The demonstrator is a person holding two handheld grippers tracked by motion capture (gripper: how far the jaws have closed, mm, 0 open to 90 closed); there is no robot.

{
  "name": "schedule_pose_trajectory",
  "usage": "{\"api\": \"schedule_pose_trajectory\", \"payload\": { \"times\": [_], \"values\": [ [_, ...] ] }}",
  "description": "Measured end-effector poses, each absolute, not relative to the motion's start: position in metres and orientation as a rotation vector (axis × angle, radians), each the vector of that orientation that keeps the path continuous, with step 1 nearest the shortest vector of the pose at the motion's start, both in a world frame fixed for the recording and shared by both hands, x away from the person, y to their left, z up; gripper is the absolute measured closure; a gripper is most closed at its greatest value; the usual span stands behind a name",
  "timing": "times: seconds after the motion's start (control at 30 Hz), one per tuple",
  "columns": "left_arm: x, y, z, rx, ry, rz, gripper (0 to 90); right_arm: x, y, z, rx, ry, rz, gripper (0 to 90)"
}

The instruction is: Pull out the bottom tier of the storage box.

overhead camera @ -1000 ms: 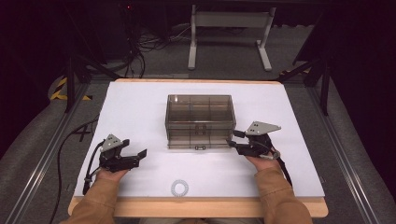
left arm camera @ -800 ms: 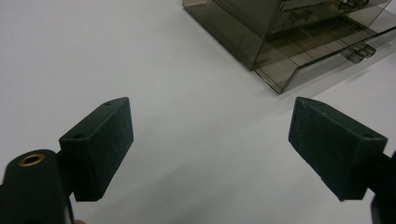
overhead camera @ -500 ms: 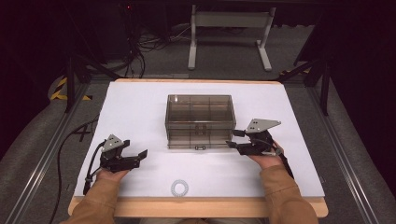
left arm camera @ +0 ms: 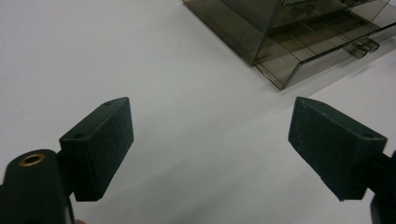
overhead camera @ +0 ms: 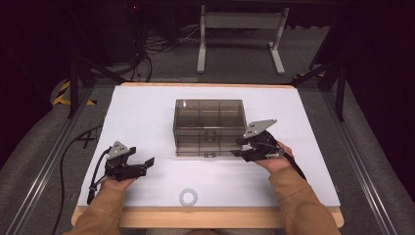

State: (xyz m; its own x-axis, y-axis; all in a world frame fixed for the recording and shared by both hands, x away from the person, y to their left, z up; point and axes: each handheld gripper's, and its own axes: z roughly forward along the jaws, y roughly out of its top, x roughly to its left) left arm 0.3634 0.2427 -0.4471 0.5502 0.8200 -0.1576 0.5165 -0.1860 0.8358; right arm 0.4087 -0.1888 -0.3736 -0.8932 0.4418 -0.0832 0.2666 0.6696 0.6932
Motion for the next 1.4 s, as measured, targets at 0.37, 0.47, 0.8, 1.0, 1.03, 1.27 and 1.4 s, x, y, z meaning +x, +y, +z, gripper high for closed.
{"api": "schedule_pose_trajectory", "payload": {
  "times": [0.37, 0.47, 0.8, 1.0, 1.03, 1.27, 1.4],
  "values": [
    [0.362, 0.244, -0.447, 1.859, 1.098, 0.41, 14.9, 0.416, -0.17, -0.372, 0.443, 2.7, 0.889, 61.2],
    [0.363, 0.244, -0.447, 1.859, 1.096, 0.408, 14.9, 0.418, -0.167, -0.372, 0.421, 2.725, 0.845, 65.8],
    [0.363, 0.245, -0.447, 1.858, 1.098, 0.408, 14.9, 0.428, -0.154, -0.381, 0.325, 2.775, 0.7, 68.8],
    [0.363, 0.245, -0.447, 1.858, 1.1, 0.409, 14.9, 0.433, -0.15, -0.387, 0.307, 2.797, 0.625, 70.3],
    [0.363, 0.245, -0.447, 1.858, 1.101, 0.409, 14.9, 0.435, -0.149, -0.389, 0.305, 2.803, 0.589, 70.4],
    [0.363, 0.245, -0.447, 1.859, 1.102, 0.409, 14.9, 0.44, -0.147, -0.396, 0.326, 2.858, 0.491, 71.2],
    [0.363, 0.244, -0.447, 1.86, 1.102, 0.406, 14.9, 0.441, -0.145, -0.399, 0.33, 2.876, 0.466, 71.0]
  ]
}}
